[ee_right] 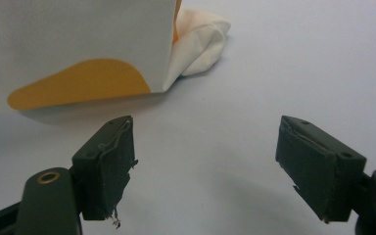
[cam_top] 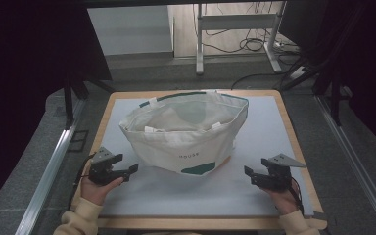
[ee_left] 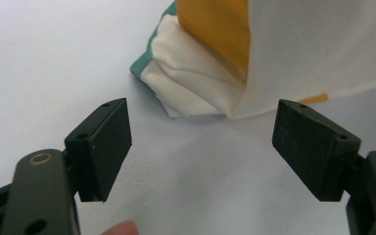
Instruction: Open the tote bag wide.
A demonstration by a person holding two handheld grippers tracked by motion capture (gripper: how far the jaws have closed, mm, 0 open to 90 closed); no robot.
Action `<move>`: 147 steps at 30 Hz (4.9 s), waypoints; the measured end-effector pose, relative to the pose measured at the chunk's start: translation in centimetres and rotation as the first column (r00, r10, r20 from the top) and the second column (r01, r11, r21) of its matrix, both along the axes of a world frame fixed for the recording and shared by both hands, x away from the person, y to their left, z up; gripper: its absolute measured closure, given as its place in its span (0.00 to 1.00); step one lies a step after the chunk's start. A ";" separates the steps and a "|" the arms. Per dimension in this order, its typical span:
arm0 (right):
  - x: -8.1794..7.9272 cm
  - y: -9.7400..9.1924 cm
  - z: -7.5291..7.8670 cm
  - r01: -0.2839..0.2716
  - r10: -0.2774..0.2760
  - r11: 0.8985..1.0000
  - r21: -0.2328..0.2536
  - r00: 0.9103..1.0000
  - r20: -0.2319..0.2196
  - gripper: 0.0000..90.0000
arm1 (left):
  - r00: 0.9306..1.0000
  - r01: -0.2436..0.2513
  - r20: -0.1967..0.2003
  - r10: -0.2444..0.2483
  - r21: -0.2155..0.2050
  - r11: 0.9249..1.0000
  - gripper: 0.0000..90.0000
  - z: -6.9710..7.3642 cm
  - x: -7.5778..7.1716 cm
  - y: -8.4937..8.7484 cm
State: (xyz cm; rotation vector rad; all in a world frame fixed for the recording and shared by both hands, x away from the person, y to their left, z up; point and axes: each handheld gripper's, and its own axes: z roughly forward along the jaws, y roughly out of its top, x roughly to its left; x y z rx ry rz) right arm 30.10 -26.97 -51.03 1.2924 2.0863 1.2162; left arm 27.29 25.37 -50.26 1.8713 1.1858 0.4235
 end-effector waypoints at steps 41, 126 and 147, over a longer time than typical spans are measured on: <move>-0.2 1.0 3.0 -0.069 0.067 0.997 0.040 0.997 0.049 0.27 | 0.992 0.053 0.115 -0.044 -0.077 0.996 0.24 4.7 -3.3 0.1; 6.4 7.2 16.9 -0.232 0.229 0.973 -0.004 0.957 0.177 0.99 | 0.990 0.101 0.104 -0.095 -0.057 0.993 1.00 11.5 4.4 -1.5; 6.3 7.1 15.2 -0.221 0.224 0.975 -0.038 0.960 0.165 0.99 | 0.990 0.093 0.110 -0.091 -0.021 0.995 1.00 10.2 3.8 -2.0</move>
